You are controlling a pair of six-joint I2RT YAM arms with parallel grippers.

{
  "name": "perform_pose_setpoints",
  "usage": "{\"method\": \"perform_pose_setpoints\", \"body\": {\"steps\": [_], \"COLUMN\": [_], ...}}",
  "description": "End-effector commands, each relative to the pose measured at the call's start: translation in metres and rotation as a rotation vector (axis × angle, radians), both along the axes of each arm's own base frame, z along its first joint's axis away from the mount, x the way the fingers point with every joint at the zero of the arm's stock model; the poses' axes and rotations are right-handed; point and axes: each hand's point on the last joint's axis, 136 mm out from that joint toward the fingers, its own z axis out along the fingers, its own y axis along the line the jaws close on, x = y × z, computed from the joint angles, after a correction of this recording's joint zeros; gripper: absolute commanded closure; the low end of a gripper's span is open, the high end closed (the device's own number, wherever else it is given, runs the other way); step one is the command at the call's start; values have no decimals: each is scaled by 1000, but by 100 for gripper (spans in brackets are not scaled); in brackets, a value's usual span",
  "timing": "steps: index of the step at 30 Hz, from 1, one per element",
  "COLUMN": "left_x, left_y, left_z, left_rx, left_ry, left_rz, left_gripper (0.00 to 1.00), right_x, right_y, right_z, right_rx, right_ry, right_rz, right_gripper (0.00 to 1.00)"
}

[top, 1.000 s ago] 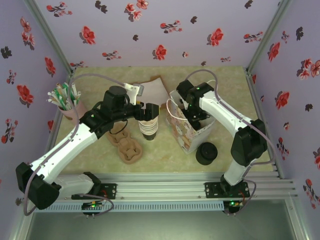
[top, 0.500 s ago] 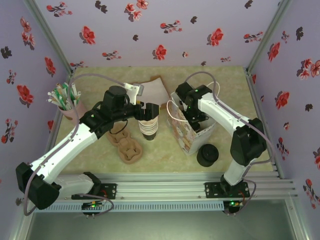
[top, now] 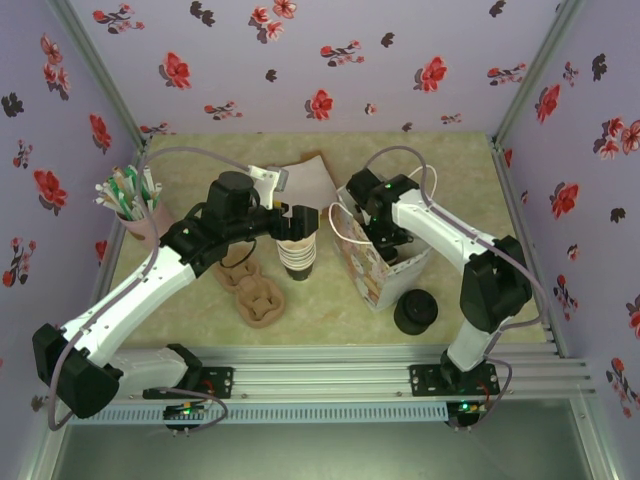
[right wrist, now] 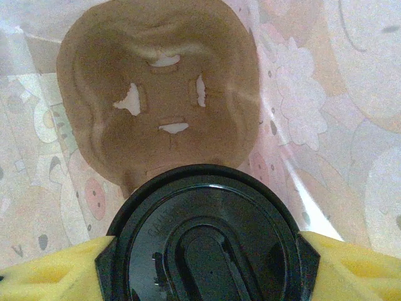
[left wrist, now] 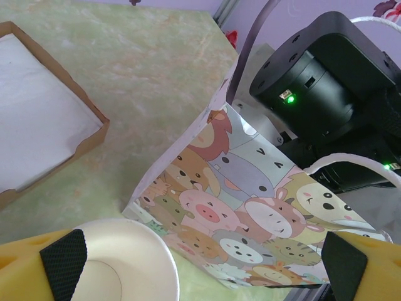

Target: Pack the takeout coffee

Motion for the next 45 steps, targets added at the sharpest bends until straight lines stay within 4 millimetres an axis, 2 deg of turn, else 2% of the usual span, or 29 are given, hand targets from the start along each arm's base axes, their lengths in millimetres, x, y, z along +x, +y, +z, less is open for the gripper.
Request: {"method": "perform_pose_setpoints", "body": {"steps": [1,45], "left_x": [3,3], "left_y": [-2,-1], "left_z": [2,7], "left_rx": [-2,-1], "left_ry": [-25,-26], "left_rz": [3,13], "left_gripper": [1,1], "right_x": [-18,-20], "right_y": [-5,-3], "right_z": [-5,-7], "right_rx": [-22,-5], "right_ry": [54,37], "right_rz": [-22,-11], "right_gripper": [30,29]}}
